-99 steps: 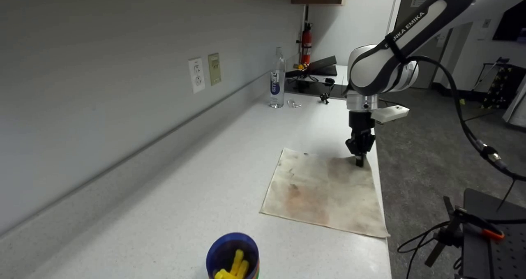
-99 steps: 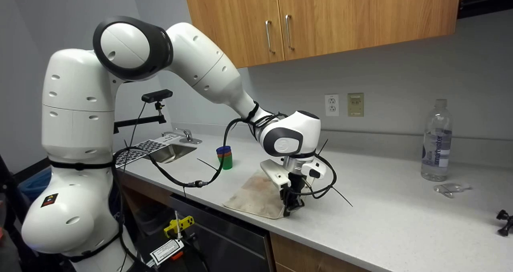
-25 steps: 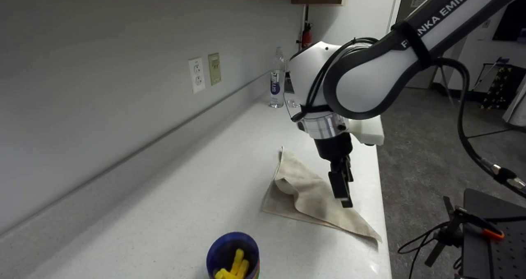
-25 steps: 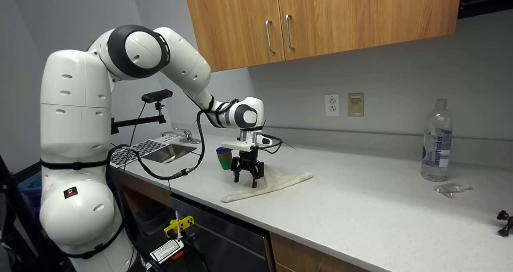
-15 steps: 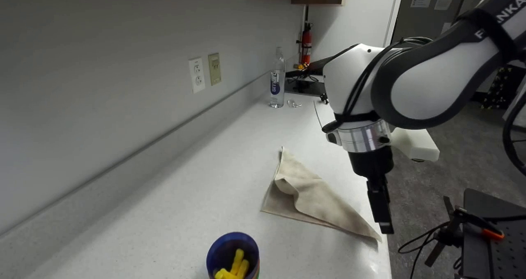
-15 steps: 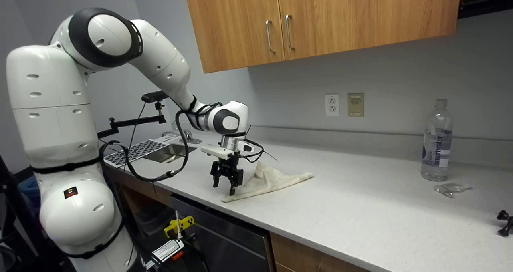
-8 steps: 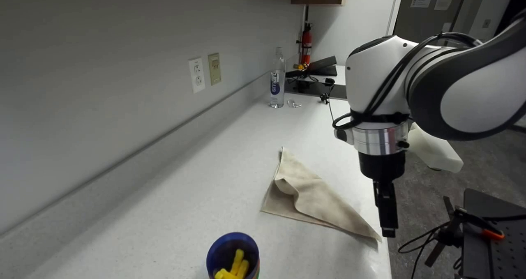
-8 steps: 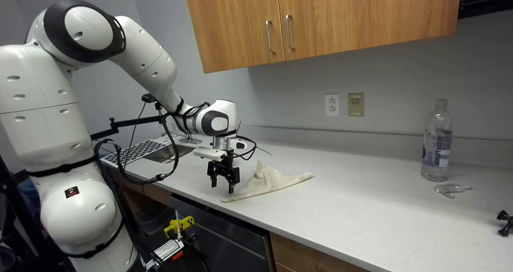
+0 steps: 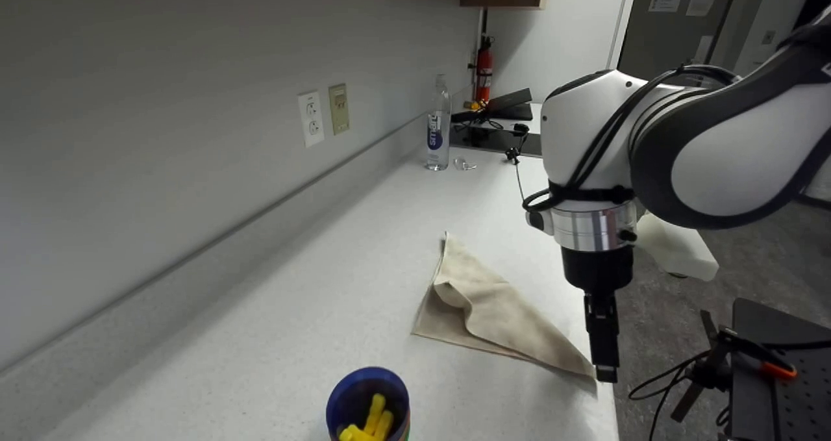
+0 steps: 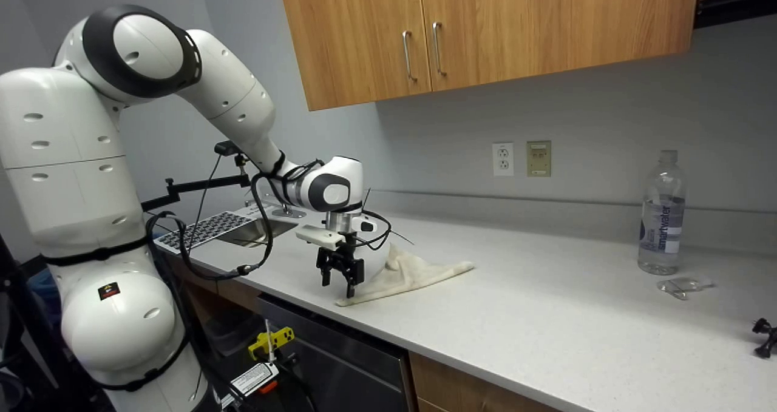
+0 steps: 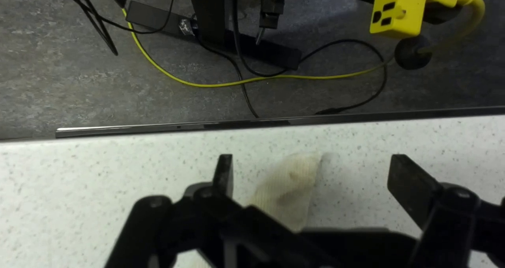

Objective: Fold the towel diagonally

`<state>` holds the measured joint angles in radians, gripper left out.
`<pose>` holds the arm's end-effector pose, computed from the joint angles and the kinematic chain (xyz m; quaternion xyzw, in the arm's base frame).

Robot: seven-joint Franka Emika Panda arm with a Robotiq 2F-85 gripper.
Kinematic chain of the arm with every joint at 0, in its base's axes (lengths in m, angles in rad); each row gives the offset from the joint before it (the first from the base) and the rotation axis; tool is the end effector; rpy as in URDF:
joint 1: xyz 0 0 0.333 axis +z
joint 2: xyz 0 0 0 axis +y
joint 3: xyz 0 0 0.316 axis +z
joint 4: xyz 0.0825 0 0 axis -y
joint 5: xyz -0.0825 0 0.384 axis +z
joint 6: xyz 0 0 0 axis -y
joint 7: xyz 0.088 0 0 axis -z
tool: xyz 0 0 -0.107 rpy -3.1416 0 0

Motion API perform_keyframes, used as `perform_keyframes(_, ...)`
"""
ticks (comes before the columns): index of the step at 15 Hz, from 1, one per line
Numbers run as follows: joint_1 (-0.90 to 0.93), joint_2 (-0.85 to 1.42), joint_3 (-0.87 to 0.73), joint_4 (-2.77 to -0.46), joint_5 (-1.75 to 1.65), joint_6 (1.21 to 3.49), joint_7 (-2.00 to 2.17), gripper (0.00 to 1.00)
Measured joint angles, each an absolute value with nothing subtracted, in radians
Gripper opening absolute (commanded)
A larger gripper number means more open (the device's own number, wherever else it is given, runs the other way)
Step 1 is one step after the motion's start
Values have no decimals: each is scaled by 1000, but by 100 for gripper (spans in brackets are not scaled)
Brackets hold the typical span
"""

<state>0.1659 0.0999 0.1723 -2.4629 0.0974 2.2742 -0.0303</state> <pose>0.4203 0.1517 0.2360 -0.9780 -0.1460 0.1477 0.0183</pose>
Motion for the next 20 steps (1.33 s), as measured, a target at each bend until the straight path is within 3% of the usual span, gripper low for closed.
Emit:
perform_keyframes(9, 154, 230, 170, -2447, 218, 2507, -6, 100)
perform_keyframes(11, 153, 230, 170, -2453, 220, 2531, 13, 74)
perform_keyframes(20, 155, 201, 177, -2481, 220, 2553, 78, 6)
